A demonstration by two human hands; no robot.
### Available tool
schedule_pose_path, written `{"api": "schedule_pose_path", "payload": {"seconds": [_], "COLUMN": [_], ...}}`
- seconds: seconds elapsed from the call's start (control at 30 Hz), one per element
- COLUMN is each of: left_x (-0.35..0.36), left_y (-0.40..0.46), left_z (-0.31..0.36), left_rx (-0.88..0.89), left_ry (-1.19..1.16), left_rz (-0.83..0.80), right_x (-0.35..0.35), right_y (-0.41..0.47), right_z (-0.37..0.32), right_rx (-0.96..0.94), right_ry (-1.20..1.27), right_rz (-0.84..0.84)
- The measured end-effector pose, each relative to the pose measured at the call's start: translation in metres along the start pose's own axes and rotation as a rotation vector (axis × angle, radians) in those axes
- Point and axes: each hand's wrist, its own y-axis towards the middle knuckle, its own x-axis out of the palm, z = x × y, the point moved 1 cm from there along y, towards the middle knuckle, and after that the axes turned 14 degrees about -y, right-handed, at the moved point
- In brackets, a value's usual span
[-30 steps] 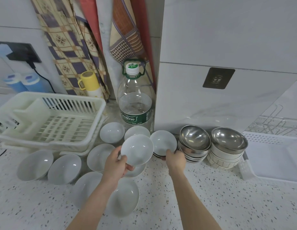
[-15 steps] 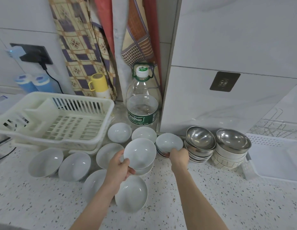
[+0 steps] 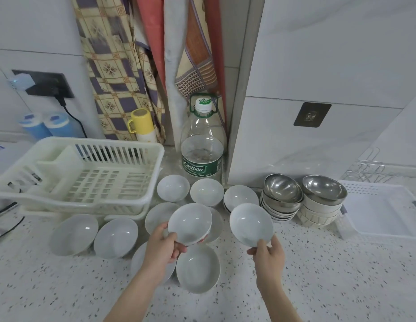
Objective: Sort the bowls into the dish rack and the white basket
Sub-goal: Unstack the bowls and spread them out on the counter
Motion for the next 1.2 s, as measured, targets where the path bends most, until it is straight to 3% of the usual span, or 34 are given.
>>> {"api": "schedule_pose_path", "payload": {"seconds": [0.23, 1.2], "left_x": [-0.002, -0.024], "left_y": [-0.001, -0.025], "left_z": [-0.012, -0.026], "left_rx": [-0.04, -0.051], "left_ry": [0.013, -0.028], "left_rz": [-0.016, 0.012], "right_x": [-0.005, 0.014], "right_y": [-0.009, 0.001], "right_z": [0.031, 0.038], "right_rx": [0.123, 0.288], "right_ry": [-0.027, 0.029], "right_rz": [-0.02, -0.106]}}
